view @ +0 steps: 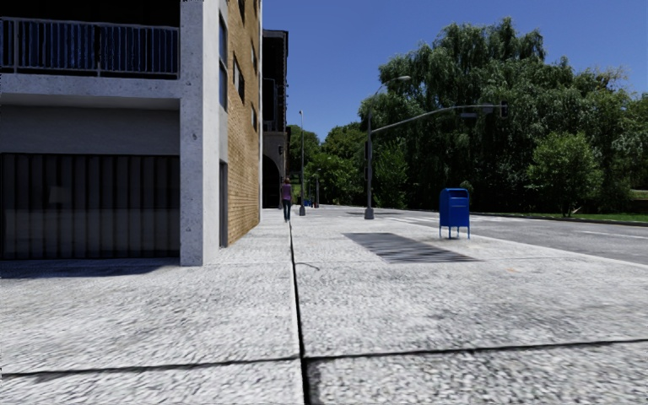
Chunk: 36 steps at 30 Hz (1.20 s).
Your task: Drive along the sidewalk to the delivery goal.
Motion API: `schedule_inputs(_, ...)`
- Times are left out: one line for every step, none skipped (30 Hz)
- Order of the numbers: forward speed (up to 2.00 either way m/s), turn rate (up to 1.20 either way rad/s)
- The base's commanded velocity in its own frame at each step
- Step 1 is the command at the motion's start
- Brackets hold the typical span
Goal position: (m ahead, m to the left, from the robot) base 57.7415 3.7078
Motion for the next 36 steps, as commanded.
schedule_inputs(2.0, 0.0)
schedule_inputs(2.0, 0.0)
schedule_inputs(2.0, 0.0)
schedule_inputs(2.0, 0.0)
schedule_inputs(2.0, 0.0)
schedule_inputs(2.0, 0.0)
schedule_inputs(2.0, 0.0)
schedule_inputs(2.0, 0.0)
schedule_inputs(2.0, 0.0)
schedule_inputs(2.0, 0.0)
schedule_inputs(2.0, 0.0)
schedule_inputs(2.0, 0.0)
schedule_inputs(2.0, 0.0)
schedule_inputs(2.0, 0.0)
schedule_inputs(2.0, 0.0)
schedule_inputs(2.0, 0.0)
schedule_inputs(2.0, 0.0)
schedule_inputs(2.0, 0.0)
schedule_inputs(2.0, 0.0)
schedule_inputs(2.0, 0.0)
schedule_inputs(2.0, 0.0)
schedule_inputs(2.0, 0.0)
schedule_inputs(2.0, 0.0)
schedule_inputs(2.0, 0.0)
schedule_inputs(2.0, 0.0)
schedule_inputs(2.0, 0.0)
schedule_inputs(2.0, 0.0)
schedule_inputs(2.0, 0.0)
schedule_inputs(2.0, 0.0)
schedule_inputs(2.0, 0.0)
schedule_inputs(2.0, 0.0)
schedule_inputs(2.0, 0.0)
schedule_inputs(2.0, 0.0)
schedule_inputs(2.0, 0.0)
schedule_inputs(2.0, 0.0)
schedule_inputs(2.0, 0.0)
